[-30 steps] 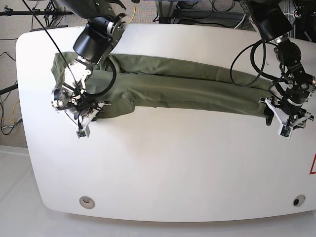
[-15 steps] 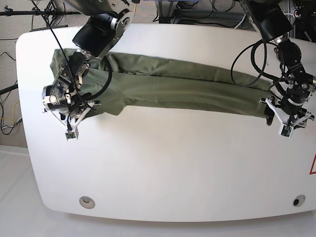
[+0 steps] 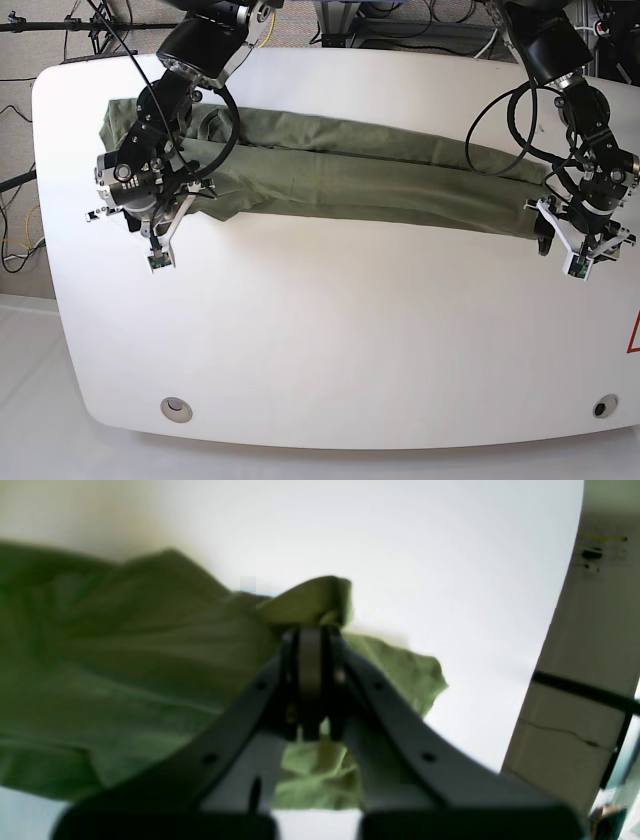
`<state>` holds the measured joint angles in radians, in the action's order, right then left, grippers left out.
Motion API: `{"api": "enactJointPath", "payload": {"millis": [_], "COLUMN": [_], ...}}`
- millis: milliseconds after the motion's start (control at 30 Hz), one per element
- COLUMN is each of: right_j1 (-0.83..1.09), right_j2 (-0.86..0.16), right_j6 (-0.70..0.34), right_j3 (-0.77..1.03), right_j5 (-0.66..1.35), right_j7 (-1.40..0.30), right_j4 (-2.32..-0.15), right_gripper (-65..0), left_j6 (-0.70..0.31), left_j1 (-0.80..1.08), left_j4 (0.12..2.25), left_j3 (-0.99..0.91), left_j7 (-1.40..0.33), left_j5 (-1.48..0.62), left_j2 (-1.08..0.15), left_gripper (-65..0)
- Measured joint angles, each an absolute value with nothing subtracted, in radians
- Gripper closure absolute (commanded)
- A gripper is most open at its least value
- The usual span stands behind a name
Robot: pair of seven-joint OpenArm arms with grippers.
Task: Fold the T-shirt properly
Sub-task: 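Pull the folded shirt ends apart with both grippers to straighten it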
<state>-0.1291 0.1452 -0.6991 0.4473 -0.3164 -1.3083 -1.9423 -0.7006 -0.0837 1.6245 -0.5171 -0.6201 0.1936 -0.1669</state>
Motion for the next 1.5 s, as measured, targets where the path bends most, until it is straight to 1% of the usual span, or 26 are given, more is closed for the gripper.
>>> {"api": "enactJointPath", "payload": {"millis": [133, 700, 900, 1067, 1100, 1200, 1400, 1500], "right_j1": [-0.097, 0.004, 0.004, 0.007, 0.009, 0.012, 0.02, 0.018], "right_j2": [0.144, 0.129, 0.113, 0.114, 0.114, 0.113, 0.112, 0.111], "right_j6": [-0.699, -0.699, -0.699, -0.699, -0.699, -0.699, -0.699, -0.699], "right_j3": [0.446, 0.45, 0.451, 0.45, 0.45, 0.45, 0.445, 0.443], "right_j5": [-0.318, -0.332, -0.335, -0.334, -0.335, -0.335, -0.335, -0.334], "right_j7": [-1.331, -1.327, -1.274, -1.264, -1.264, -1.265, -1.267, -1.264], "right_j4": [-1.956, -1.955, -1.928, -1.894, -1.895, -1.9, -1.948, -1.954], "right_gripper": [0.0, 0.0, 0.0, -0.6, -2.1, -12.1, -41.7, -53.8], "left_j6": [-0.7, -0.701, -0.701, -0.701, -0.7, -0.701, -0.7, -0.701], "left_j1": [-0.084, -0.084, -0.083, -0.083, -0.082, -0.081, -0.081, -0.08], "left_j4": [1.625, 1.624, 1.624, 1.623, 1.623, 1.623, 1.623, 1.624], "left_j3": [-0.517, -0.517, -0.517, -0.515, -0.515, -0.515, -0.515, -0.516], "left_j7": [-0.62, -0.62, -0.62, -0.62, -0.62, -0.62, -0.62, -0.62], "left_j5": [0.194, 0.194, 0.194, 0.194, 0.194, 0.194, 0.194, 0.194], "left_j2": [-0.167, -0.167, -0.165, -0.162, -0.162, -0.162, -0.162, -0.162], "left_gripper": [-40.0, -40.0, -40.0, -40.0, -40.0, -40.0, -40.0, -40.0]}}
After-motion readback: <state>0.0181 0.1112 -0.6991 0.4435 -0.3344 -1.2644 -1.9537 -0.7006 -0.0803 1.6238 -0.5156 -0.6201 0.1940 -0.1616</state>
